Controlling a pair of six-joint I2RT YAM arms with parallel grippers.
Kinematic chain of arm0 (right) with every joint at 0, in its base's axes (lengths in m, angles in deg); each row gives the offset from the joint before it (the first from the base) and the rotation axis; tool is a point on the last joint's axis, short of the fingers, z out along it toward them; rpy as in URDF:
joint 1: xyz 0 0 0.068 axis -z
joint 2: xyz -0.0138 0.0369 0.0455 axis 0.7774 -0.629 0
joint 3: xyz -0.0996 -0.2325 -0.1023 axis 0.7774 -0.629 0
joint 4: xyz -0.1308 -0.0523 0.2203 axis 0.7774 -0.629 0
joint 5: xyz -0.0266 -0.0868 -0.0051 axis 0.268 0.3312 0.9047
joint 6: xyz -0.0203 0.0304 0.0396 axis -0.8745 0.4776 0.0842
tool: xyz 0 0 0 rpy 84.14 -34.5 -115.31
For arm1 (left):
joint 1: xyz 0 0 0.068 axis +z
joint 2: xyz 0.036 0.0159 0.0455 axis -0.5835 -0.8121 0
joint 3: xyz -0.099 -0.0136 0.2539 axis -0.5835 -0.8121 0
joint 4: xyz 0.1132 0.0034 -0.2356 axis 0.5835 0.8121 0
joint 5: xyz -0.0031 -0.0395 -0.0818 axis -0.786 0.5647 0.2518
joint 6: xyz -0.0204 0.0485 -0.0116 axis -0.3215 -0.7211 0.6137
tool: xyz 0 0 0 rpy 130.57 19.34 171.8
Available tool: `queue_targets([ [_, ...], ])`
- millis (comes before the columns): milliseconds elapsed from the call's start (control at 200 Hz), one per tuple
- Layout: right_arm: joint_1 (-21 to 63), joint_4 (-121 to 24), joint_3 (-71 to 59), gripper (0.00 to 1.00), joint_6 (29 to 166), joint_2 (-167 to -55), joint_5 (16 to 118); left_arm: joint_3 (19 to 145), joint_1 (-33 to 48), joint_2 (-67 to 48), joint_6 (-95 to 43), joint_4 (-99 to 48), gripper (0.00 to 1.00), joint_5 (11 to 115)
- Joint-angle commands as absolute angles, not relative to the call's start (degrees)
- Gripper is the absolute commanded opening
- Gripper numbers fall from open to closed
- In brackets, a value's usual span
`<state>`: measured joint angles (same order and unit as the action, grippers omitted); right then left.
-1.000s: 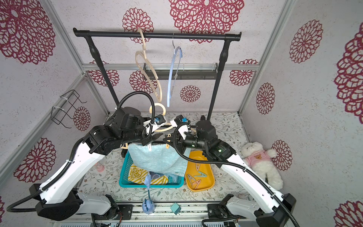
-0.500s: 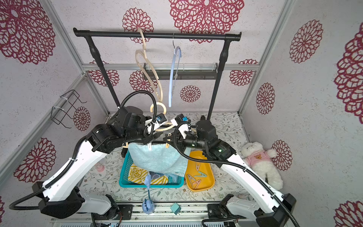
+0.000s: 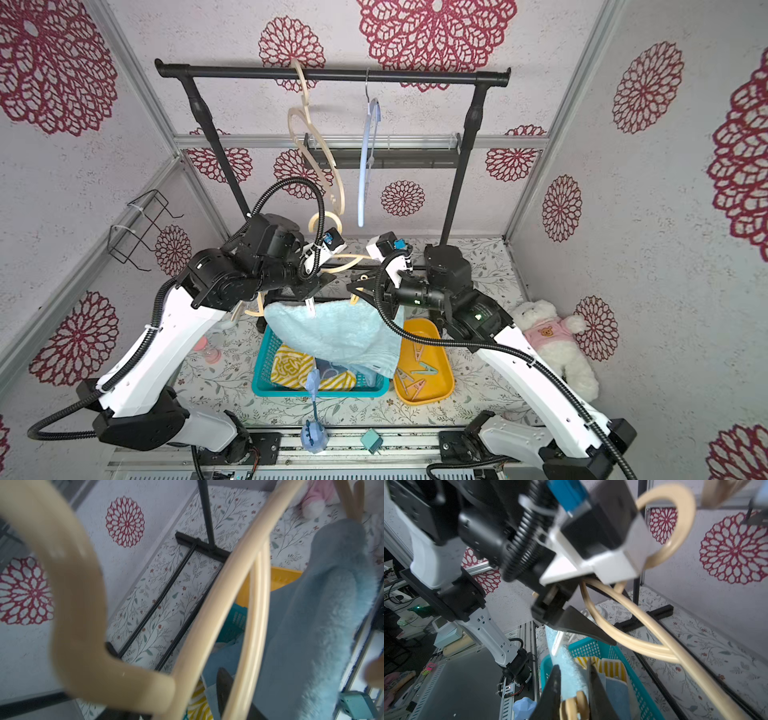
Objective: Remove the clothespins securing towels to the hanger
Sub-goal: Remove the clothespin from the hanger, then place the clothespin in the storage box.
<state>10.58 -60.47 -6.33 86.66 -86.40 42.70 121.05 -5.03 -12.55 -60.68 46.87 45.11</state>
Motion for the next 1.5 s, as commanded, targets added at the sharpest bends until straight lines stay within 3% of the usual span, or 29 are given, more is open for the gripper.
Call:
queue_targets([
  [0, 10.06, -53.24, -5.48, 0.0, 83.88, -82.62, 43.75, 121.09, -4.38, -13.8, -58.46, 49.9, 0.0, 44.22],
  [195, 9.98, -55.34, -5.21, 0.0, 83.04, -82.41, 47.34, 121.13, -4.29, -13.33, -58.81, 48.74, 0.0, 44.12],
  [410, 9.98, -63.87, -9.22, 0.0, 82.81, -78.14, 58.33, 117.78, -4.33, -10.69, -59.38, 42.27, 0.0, 38.49],
  [701, 9.98, -73.07, -24.52, 0.0, 90.15, -66.29, 73.27, 114.75, -4.31, -7.66, -61.07, 37.2, 0.0, 32.85],
  [956, 9.98, -77.05, -38.79, 0.0, 100.3, -63.73, 84.12, 113.54, -4.3, -5.87, -61.23, 34.66, 0.0, 32.67],
  [1386, 9.98, -73.78, -51.35, 0.0, 108.15, -65.33, 89.85, 111.48, -4.38, -4.09, -61.75, 32.84, 0.0, 33.93],
  [1426, 9.98, -73.68, -51.46, 0.05, 108.62, -65.81, 90.07, 111.33, -4.38, -3.97, -61.62, 32.72, 0.0, 33.87],
  [1496, 9.97, -73.36, -51.4, 0.23, 108.81, -66.84, 90.06, 111.15, -4.38, -3.72, -61.52, 32.74, 0.0, 34.16],
])
